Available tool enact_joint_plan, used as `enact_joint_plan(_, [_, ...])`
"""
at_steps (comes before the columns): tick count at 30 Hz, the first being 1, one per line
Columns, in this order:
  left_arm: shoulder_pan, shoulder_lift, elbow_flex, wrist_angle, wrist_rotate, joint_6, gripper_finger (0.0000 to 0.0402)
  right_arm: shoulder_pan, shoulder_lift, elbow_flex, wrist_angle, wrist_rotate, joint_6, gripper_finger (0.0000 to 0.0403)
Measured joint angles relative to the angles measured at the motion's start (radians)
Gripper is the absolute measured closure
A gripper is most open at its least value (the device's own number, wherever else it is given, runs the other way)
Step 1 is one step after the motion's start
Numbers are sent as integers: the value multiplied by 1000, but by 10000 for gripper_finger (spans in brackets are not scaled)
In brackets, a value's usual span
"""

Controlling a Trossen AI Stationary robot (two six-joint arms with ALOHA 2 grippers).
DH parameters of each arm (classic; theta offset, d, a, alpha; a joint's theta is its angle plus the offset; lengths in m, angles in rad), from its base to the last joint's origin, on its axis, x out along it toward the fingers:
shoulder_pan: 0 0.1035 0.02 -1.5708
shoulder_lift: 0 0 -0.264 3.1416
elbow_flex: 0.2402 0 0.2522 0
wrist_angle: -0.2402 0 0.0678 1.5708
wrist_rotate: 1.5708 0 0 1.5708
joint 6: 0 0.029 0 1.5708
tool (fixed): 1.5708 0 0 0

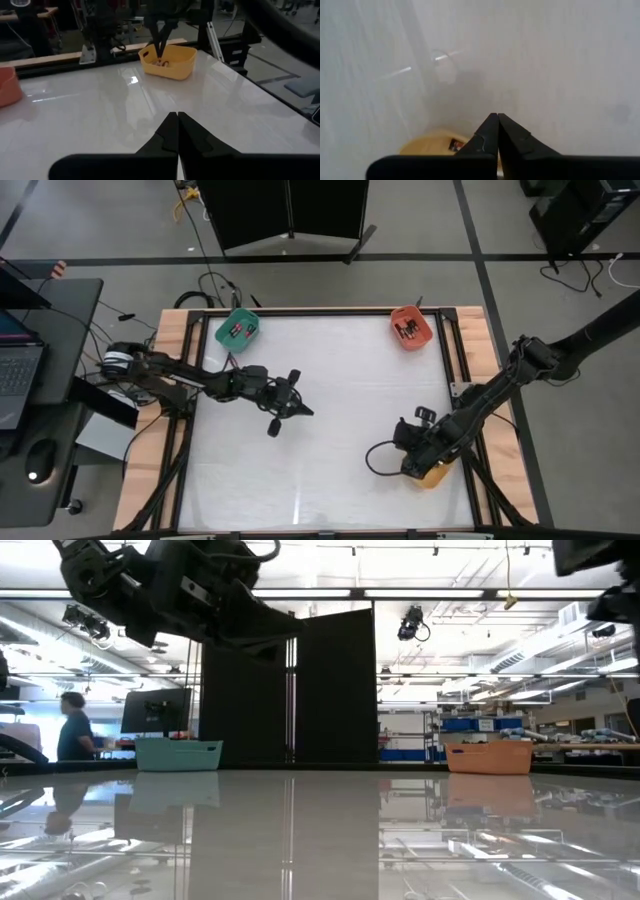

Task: Sort batteries
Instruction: Return to Home Position

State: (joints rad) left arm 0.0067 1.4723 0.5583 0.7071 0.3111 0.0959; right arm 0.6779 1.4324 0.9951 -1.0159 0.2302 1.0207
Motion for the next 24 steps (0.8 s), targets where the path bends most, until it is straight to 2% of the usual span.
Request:
enact_joint_plan(13, [0, -139, -129, 59, -52, -2, 398, -105, 0, 0, 138, 62, -232, 397])
enact_joint_plan(24, [0, -210, -189, 62, -86, -11, 398, -186, -1, 0, 273, 118, -435, 396])
